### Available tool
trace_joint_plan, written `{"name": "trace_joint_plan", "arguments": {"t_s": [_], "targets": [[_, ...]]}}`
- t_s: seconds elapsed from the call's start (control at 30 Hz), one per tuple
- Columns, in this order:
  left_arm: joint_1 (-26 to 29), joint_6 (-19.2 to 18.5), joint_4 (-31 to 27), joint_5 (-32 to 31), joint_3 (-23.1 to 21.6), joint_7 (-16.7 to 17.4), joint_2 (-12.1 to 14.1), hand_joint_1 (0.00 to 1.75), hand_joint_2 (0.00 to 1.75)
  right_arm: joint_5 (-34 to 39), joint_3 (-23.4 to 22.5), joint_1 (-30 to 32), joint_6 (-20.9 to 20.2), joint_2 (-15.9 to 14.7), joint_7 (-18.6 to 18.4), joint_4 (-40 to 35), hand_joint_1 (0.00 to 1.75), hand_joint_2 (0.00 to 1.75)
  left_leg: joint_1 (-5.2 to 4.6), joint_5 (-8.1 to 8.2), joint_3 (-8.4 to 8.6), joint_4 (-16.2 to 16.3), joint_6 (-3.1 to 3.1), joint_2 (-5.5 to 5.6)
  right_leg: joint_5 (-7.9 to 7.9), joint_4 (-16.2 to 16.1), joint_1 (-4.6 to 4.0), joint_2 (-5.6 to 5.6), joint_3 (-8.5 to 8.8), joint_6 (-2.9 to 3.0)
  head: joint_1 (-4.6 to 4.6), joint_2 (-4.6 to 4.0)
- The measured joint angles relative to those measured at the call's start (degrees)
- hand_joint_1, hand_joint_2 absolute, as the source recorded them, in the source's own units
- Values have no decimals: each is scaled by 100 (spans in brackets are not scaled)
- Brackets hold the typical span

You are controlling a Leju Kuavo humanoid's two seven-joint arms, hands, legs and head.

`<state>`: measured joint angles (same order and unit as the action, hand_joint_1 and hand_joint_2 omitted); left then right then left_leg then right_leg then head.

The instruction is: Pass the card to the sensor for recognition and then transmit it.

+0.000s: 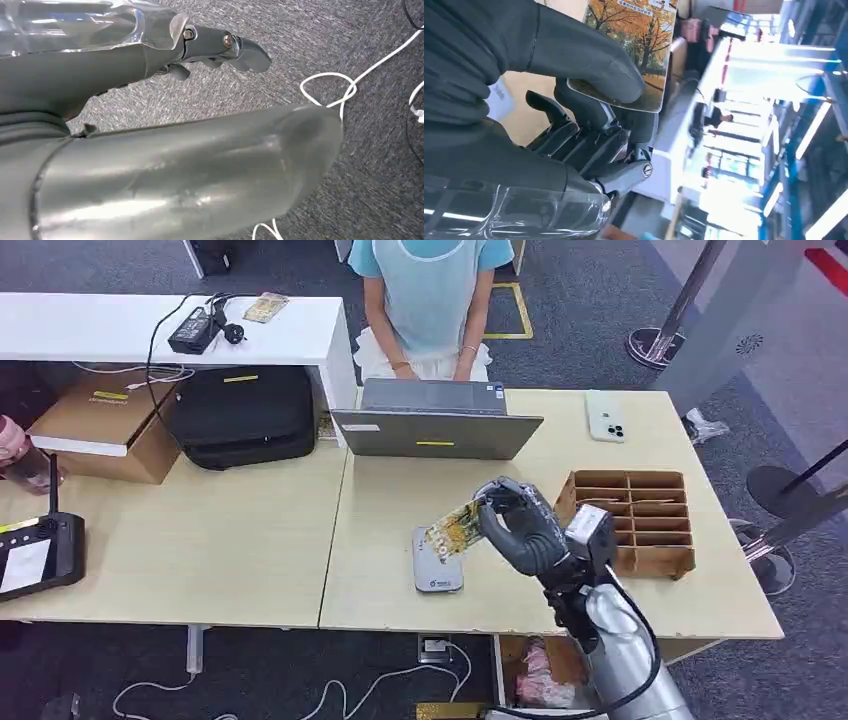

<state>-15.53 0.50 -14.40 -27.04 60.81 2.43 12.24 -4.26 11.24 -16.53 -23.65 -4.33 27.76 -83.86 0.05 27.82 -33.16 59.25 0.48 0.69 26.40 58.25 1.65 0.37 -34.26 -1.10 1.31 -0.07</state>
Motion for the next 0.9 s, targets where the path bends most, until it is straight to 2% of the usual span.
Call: {"name": "trace_joint_plan", "arguments": {"t_s": [0.1,0.27,0.43,0.6,0.77,0.9], "targets": [[-6,0,0,-44,0,11,0,0,0,-169,-305,-15,408,0,4,-338,175,175,0,0,0,0,0,1,0,0,0,0,1,0,0,0],[-53,13,0,-59,0,79,-2,0,0,-1402,-599,-230,1980,72,-131,-720,175,175,0,0,-1,0,0,-1,-1,1,0,1,0,0,0,0],[-157,70,0,-131,0,135,-15,0,0,-2578,-606,-652,3175,214,-321,-879,175,175,1,-5,0,0,-7,1,-2,4,0,0,0,1,0,0],[-280,85,0,-173,0,227,-33,0,0,-3295,-593,-1247,3805,262,-483,-838,175,175,1,-8,-2,0,-9,1,-6,6,0,0,1,6,2,0],[-345,85,0,-199,0,260,-33,0,0,-3708,-534,-1675,4183,295,-562,-689,175,175,1,-9,-3,0,-8,4,-6,6,0,-2,2,6,0,0],[-388,70,0,-238,0,302,-11,0,0,-4860,-341,-2033,4941,334,-748,-453,175,175,1,-9,-3,0,-8,2,-6,7,0,0,0,7,2,0]]}}
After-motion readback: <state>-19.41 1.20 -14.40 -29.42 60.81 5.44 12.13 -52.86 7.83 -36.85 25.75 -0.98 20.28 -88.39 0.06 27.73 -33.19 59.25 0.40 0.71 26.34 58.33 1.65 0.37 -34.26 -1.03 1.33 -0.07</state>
